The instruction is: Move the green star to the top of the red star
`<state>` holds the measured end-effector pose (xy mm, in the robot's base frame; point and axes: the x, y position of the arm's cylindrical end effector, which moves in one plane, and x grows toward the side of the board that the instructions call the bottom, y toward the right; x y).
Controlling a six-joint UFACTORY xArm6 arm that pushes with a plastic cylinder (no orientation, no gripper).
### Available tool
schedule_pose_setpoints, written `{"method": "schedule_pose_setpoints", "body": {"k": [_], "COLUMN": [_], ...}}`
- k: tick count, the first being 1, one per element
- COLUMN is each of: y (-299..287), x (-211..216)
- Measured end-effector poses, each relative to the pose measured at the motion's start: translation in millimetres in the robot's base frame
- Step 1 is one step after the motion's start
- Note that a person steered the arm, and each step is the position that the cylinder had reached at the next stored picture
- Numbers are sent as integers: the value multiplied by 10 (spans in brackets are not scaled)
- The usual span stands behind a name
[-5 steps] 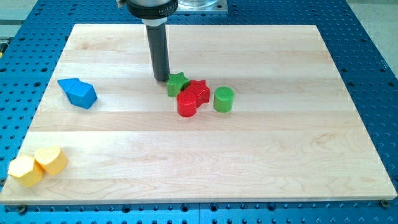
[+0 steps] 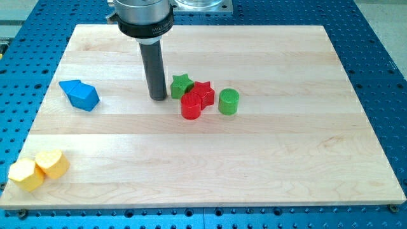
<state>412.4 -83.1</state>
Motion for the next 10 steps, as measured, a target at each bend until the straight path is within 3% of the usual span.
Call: {"method": "schedule_pose_setpoints", "body": {"k": [4, 6, 7, 10], "y": [163, 475, 475, 674], "x": [191, -764, -1019, -867]}}
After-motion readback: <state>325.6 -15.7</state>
